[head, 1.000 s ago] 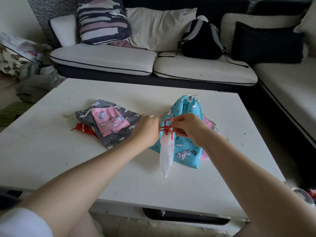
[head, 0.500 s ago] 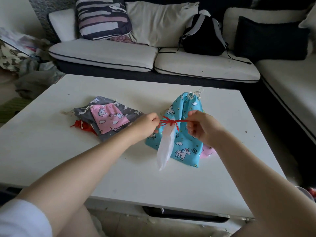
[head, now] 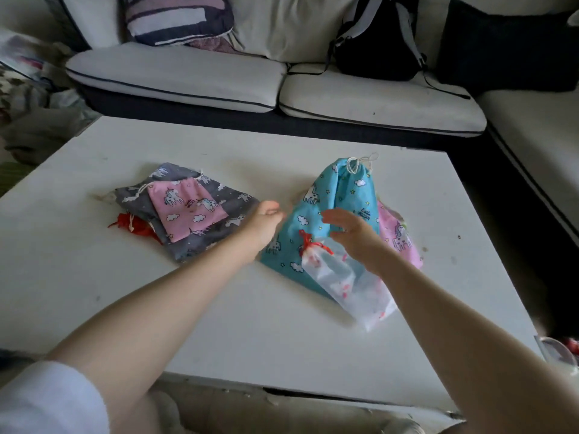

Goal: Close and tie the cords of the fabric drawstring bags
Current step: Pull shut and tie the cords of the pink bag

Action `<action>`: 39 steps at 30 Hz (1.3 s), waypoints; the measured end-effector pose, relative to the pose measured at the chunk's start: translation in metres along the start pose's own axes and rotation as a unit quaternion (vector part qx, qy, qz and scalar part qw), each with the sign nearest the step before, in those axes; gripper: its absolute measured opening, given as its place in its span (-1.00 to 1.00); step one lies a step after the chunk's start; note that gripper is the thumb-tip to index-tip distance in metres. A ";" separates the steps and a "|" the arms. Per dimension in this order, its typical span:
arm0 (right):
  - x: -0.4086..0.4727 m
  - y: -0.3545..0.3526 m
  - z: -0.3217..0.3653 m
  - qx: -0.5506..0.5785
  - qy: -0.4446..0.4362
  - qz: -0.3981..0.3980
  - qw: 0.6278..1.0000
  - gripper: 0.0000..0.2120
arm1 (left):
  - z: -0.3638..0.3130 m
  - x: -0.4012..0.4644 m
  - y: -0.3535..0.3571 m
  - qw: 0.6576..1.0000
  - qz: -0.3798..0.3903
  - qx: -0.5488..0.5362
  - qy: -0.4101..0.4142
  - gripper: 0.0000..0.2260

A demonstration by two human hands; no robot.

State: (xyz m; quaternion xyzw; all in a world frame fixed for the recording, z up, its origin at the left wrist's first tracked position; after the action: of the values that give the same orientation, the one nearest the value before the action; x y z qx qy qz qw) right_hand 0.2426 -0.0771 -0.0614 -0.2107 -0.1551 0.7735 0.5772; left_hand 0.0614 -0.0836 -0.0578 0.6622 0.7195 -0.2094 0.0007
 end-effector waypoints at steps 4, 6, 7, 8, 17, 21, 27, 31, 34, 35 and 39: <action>0.012 0.031 -0.034 -0.187 0.061 0.128 0.972 -0.54 | 0.035 0.017 -0.029 0.991 -0.043 0.121 -0.033 -0.72; 0.017 0.048 -0.045 -0.246 0.035 0.183 0.951 -0.41 | 0.047 0.027 -0.046 0.987 -0.074 0.133 -0.049 -0.71; 0.022 0.054 -0.047 -0.269 0.024 0.177 0.947 -0.43 | 0.052 0.032 -0.056 0.985 -0.091 0.135 -0.052 -0.73; 0.025 0.054 -0.046 -0.294 0.015 0.143 0.945 -0.53 | 0.054 0.036 -0.063 0.984 -0.106 0.137 -0.047 -0.74; 0.081 0.069 0.004 -0.453 -0.008 -0.036 0.891 -0.52 | 0.077 0.068 -0.133 0.933 -0.207 0.283 -0.078 -0.69; 0.091 0.095 0.030 -0.369 -0.061 -0.027 0.927 -0.58 | 0.090 0.081 -0.148 0.939 -0.238 0.201 -0.145 -0.67; 0.105 0.114 0.045 -0.285 -0.053 -0.019 0.957 -0.69 | 0.101 0.093 -0.161 0.932 -0.245 0.160 -0.213 -0.70; 0.107 0.121 0.048 -0.276 -0.051 -0.002 0.960 -0.71 | 0.096 0.087 -0.163 0.918 -0.286 0.162 -0.223 -0.72; 0.108 0.124 0.049 -0.260 -0.047 0.004 0.965 -0.70 | 0.100 0.092 -0.173 0.919 -0.279 0.161 -0.226 -0.68; 0.109 0.125 0.050 -0.254 -0.045 0.004 0.966 -0.70 | 0.100 0.092 -0.174 0.925 -0.276 0.151 -0.216 -0.68; 0.108 0.126 0.057 -0.216 -0.044 0.001 0.975 -0.71 | 0.087 0.084 -0.164 0.955 -0.262 0.120 -0.077 -0.72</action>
State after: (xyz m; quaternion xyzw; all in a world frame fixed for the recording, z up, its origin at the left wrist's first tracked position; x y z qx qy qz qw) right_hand 0.0832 -0.0095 -0.0886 -0.2965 -0.3438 0.7308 0.5097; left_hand -0.1296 -0.0353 -0.1109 0.4279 0.8348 -0.3374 -0.0782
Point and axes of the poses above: each hand's wrist, its own x-axis towards the middle knuckle, its own y-axis out of the palm, z = x × y, the point moved 5 cm from there along x, towards the middle knuckle, and after that the axes turned 2 degrees about -y, right-handed, at the moved point
